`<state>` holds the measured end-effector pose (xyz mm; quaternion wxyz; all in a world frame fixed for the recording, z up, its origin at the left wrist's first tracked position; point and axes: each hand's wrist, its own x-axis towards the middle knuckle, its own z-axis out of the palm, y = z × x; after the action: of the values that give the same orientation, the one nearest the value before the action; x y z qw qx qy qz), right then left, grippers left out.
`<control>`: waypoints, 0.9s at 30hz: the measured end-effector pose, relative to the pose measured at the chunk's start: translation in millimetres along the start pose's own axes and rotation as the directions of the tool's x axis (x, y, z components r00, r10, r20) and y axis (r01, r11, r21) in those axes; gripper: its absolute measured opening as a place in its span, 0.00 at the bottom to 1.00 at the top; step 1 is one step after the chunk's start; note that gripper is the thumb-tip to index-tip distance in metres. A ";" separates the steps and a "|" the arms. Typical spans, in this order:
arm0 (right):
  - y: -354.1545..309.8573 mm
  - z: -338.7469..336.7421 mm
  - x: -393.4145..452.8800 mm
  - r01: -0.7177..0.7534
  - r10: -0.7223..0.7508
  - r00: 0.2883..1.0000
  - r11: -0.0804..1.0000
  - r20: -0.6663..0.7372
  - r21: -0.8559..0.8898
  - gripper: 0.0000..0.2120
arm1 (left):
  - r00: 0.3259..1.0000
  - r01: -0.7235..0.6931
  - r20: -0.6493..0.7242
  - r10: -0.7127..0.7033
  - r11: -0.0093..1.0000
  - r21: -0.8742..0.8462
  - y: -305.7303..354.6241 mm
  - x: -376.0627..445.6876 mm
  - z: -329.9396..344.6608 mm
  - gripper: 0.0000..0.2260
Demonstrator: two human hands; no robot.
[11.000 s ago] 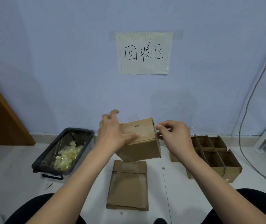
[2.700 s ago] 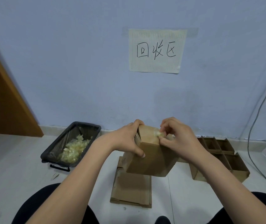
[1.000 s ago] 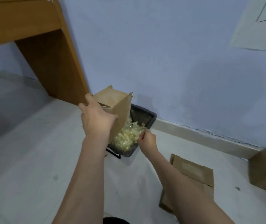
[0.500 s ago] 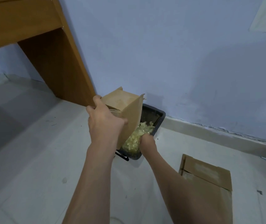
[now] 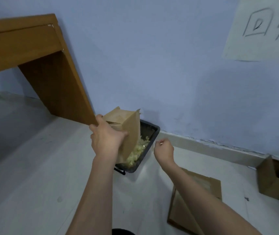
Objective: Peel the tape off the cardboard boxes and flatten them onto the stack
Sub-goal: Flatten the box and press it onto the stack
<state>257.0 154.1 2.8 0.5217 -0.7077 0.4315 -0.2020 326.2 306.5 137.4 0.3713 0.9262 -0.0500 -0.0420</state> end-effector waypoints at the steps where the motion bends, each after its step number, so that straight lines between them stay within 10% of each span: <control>1: -13.9 -16.7 -7.3 0.031 -0.031 0.999 0.999 0.007 0.021 0.08 | 1.000 0.010 0.020 -0.010 1.000 -0.024 5.7 -5.5 1.3 0.46; 8: -75.5 -155.7 -104.0 -0.169 0.167 0.891 0.985 0.422 -0.032 0.32 | 0.945 -0.022 0.309 0.103 0.967 -0.252 56.5 -67.6 6.0 0.38; 16: -50.5 -276.9 -162.4 -0.014 0.007 0.982 0.999 0.190 0.038 0.58 | 0.685 -0.114 0.494 0.535 0.749 -0.653 98.6 -182.4 42.7 0.26; 27: -18.1 -332.3 -162.1 0.168 -0.199 0.979 0.923 -0.054 -0.345 0.48 | 0.529 -0.111 0.546 0.649 0.691 -0.714 103.8 -215.3 89.5 0.34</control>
<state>-68.9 101.3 170.2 0.3515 -0.8145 0.4141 -0.2039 96.1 197.3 153.5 0.5841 0.6080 -0.4014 -0.3577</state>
